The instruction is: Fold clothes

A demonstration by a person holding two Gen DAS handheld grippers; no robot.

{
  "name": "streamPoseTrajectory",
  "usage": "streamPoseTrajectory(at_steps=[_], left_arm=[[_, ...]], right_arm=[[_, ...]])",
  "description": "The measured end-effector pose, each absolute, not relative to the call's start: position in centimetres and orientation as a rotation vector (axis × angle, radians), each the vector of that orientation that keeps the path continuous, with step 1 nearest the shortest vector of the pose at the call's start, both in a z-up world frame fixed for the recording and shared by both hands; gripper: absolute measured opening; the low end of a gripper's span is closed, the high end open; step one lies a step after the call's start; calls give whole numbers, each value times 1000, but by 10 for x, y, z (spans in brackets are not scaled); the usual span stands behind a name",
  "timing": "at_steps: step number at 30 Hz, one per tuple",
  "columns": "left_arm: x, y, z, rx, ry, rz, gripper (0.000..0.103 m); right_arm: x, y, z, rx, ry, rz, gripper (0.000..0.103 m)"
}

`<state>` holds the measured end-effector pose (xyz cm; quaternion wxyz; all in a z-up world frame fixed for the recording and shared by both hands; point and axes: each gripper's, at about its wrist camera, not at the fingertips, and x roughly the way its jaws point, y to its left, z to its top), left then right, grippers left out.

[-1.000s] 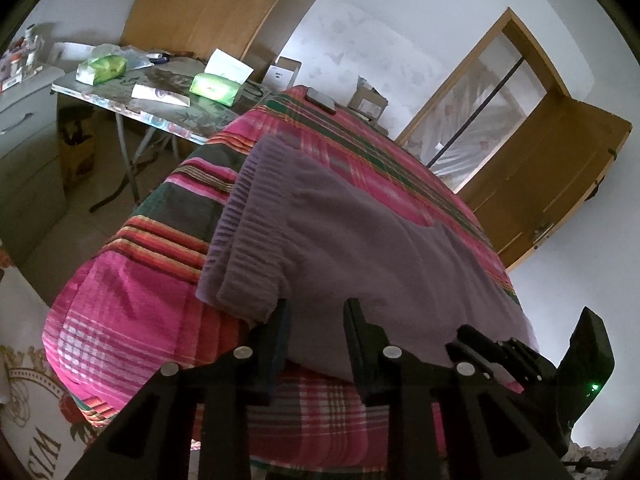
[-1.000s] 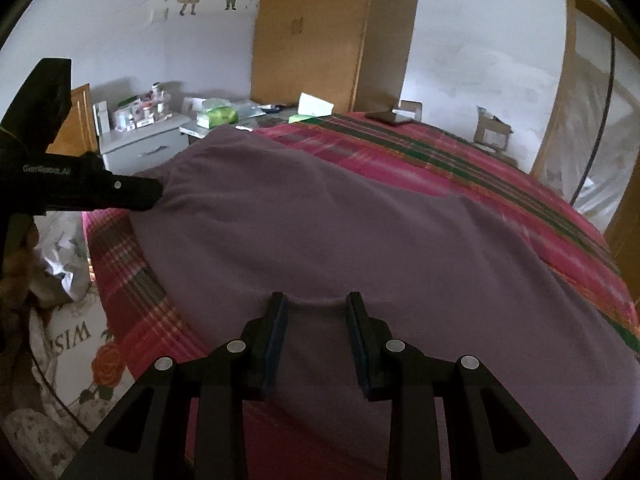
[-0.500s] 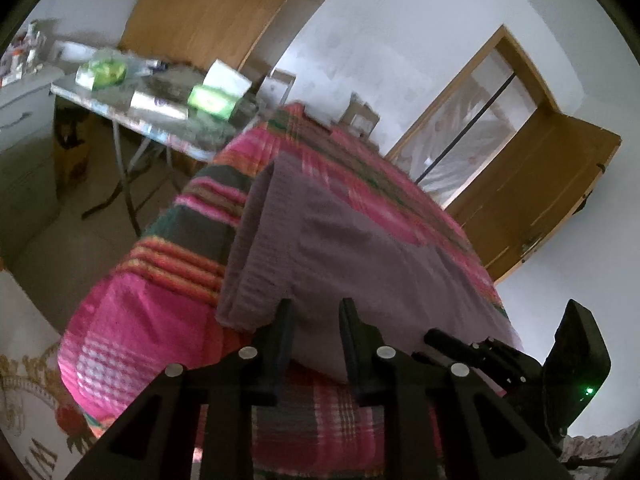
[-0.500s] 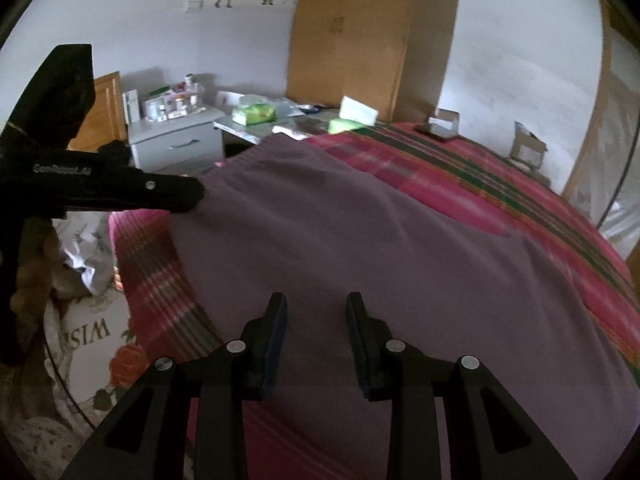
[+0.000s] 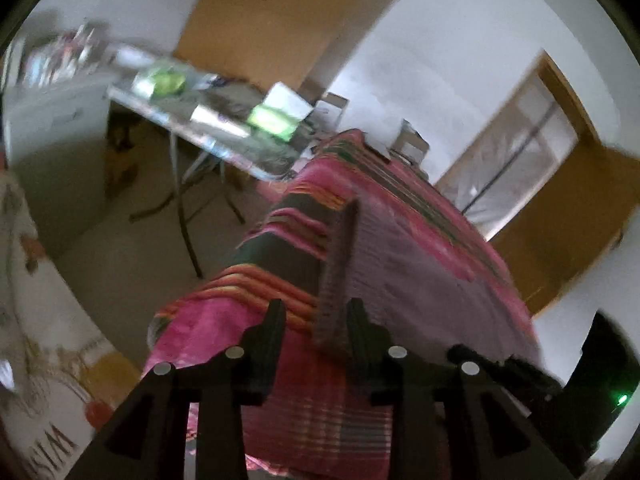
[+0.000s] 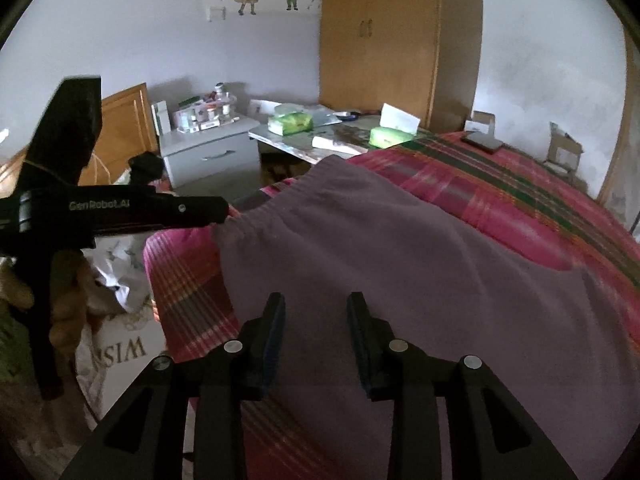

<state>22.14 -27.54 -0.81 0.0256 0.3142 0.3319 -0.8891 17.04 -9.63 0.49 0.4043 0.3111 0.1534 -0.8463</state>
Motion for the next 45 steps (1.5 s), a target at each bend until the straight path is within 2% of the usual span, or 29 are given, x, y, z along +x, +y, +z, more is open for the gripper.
streamPoseTrajectory(at_steps=[11,19,28,30,31,36,45], left_arm=[[223,-278,-10,997,1033,-2744,32],[223,-288,-12,1000,1127,-2721,33],[217,-287,-10,1032,1149,-2728,33],[215,-289,-10,1045,1193,-2725,33],[213,-290,-10,1049,1214,-2718,35],[202,-296,-8,1078,1364,-2720,37],[180,-302,-10,1164,1591,-2688,44]], right_arm=[[181,-135,9,716,429,-2039,35],[178,-162,0,752,459,-2015,35],[174,-171,-4,766,507,-2048,36],[173,-171,-4,769,504,-2054,35],[172,-171,-5,770,503,-2058,30],[170,-166,-3,767,470,-2069,21],[169,-144,9,731,333,-2080,18]])
